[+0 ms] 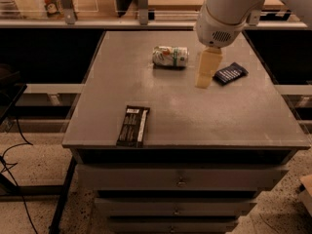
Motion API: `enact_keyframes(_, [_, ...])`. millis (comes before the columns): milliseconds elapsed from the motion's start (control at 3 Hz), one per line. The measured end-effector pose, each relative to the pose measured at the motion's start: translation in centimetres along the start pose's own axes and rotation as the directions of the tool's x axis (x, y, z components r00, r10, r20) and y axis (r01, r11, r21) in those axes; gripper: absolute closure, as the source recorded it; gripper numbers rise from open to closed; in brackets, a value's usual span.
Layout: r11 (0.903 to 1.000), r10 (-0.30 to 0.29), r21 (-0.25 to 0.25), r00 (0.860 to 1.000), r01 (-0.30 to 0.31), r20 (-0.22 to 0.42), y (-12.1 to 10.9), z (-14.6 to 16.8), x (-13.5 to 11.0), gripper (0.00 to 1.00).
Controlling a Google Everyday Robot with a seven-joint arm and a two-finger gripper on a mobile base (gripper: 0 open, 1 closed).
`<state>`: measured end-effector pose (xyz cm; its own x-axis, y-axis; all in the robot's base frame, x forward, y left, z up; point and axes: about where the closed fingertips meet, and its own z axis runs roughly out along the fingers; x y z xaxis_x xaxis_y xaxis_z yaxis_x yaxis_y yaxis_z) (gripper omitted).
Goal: Move 7up can near rxbar chocolate
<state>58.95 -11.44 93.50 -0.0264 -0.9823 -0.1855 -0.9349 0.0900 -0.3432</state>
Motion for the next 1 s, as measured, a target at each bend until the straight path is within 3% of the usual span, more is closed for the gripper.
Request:
enact_keyframes(333, [1.0000, 0.000, 0.001, 1.000, 0.000, -0.001, -0.1, 0.0, 0.0, 0.00])
enact_keyframes(667, [0.9987, 0.029, 0.042, 0.999, -0.028, -0.031, -2.4, 1.2, 0.4, 0.00])
enact_keyframes(1000, [0.9919, 0.098, 0.089, 0.992, -0.091, -0.076, -5.7, 2.9, 2.1, 0.00])
